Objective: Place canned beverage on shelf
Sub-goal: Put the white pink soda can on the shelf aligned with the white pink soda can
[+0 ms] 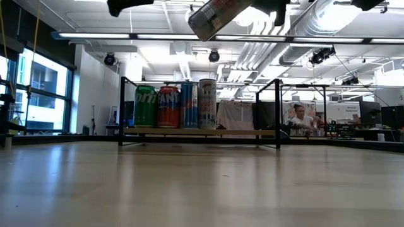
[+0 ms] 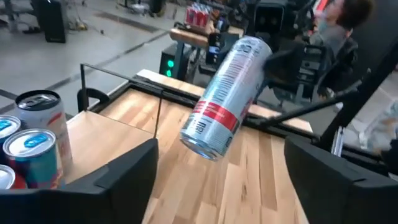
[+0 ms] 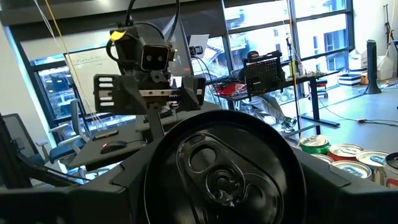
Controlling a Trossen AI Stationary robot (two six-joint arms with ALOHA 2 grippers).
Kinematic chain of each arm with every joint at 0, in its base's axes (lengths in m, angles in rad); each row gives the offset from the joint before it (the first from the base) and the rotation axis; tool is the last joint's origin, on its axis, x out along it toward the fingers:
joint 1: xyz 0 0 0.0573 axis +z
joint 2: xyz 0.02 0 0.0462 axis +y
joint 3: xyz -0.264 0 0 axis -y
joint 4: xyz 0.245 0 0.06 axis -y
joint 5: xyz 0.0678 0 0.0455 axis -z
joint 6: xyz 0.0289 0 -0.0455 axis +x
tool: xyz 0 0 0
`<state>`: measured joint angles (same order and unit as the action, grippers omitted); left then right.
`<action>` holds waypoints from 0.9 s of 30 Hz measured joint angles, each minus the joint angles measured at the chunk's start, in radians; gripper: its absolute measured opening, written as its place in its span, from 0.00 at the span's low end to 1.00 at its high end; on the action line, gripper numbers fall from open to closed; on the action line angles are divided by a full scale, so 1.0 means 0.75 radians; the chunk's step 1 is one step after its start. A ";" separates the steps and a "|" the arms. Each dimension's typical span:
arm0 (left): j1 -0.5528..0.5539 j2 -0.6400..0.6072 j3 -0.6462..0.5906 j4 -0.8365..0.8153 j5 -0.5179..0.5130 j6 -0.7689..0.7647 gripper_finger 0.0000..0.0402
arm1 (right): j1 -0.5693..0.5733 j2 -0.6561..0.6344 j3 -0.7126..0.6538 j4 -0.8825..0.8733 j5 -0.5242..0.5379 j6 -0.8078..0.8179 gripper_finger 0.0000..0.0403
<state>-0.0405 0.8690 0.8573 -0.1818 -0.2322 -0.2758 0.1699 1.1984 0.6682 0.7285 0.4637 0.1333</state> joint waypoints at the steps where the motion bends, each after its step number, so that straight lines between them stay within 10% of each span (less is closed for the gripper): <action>1: 0.000 0.016 0.019 -0.017 0.010 0.010 0.78 | 0.000 0.000 0.000 -0.001 0.000 0.000 0.63; 27: 0.001 0.600 0.140 0.258 0.061 0.209 0.82 | 0.001 -0.001 0.001 -0.141 -0.068 0.104 0.63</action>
<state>-0.0399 1.3193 0.9623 0.0121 -0.1865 -0.1188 0.1707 1.1976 0.6691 0.6224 0.4130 0.2117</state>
